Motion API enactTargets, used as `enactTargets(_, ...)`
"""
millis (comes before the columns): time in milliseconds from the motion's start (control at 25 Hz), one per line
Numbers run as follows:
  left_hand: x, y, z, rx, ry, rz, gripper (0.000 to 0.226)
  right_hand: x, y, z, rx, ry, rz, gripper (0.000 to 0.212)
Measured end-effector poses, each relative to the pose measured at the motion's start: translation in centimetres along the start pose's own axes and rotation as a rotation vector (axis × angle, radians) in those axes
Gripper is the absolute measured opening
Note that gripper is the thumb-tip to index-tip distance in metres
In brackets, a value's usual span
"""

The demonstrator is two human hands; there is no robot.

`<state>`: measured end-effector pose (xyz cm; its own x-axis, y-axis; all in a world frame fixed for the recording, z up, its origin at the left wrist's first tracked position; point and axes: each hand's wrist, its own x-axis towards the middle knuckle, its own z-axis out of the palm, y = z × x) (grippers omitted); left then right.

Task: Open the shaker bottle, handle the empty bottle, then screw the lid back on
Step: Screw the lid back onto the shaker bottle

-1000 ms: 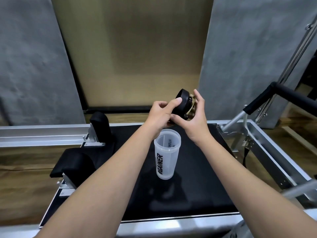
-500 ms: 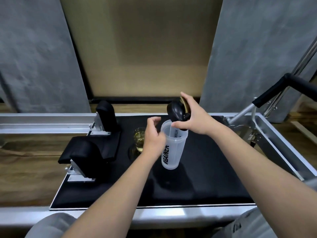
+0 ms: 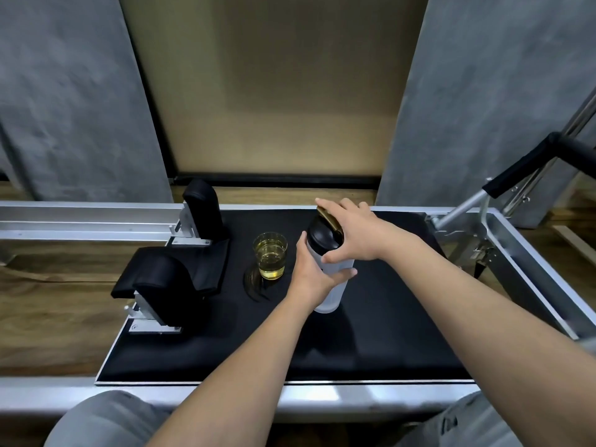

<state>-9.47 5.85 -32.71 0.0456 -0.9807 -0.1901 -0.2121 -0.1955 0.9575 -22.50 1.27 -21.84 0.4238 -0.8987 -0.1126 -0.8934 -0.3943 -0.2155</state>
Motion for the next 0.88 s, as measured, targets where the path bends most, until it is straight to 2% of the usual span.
enactTargets(160,0.4,-0.6,0.3,-0.075,0.056,0.067,0.090,0.6,-0.1,0.2,-0.043,-0.033,0.010,0.124)
enactTargets(240,0.6,-1.1,0.4,-0.062,0.089,0.083,0.077,0.8,-0.2,0.4,-0.052,-0.040,0.030,0.124)
enactTargets(320,0.9,-1.2,0.6,-0.047,0.085,0.076,0.068,0.6,-0.5,0.8,-0.036,-0.014,0.078,0.123)
enactTargets(440,1.5,-1.4,0.9,-0.053,0.099,0.094,0.036,0.1,-2.0,1.6,-0.039,0.070,0.193,0.124)
enactTargets(480,1.7,-1.8,0.8,-0.088,0.108,0.071,0.043,0.0,-2.5,1.7,-0.058,0.069,0.228,0.127)
enactTargets(560,1.7,-2.4,0.5,0.014,0.187,0.167,0.072,-0.4,-2.9,1.2,-0.121,0.018,0.268,0.136)
enactTargets(640,1.9,-3.2,0.8,0.030,0.145,0.158,0.088,-1.1,-2.8,-0.7,-0.181,0.063,0.279,0.141)
enactTargets(720,1.9,-2.7,0.8,-0.058,0.058,0.130,0.088,-1.4,-2.3,-2.9,-0.188,0.225,0.248,0.138)
enactTargets(760,1.9,-2.4,0.8,-0.112,0.051,0.113,0.086,-1.3,-2.0,-3.5,-0.182,0.254,0.191,0.133)
enactTargets(880,2.0,-2.5,0.8,-0.095,0.047,0.121,0.076,-1.0,-1.5,-3.1,-0.242,0.033,-0.047,0.118)
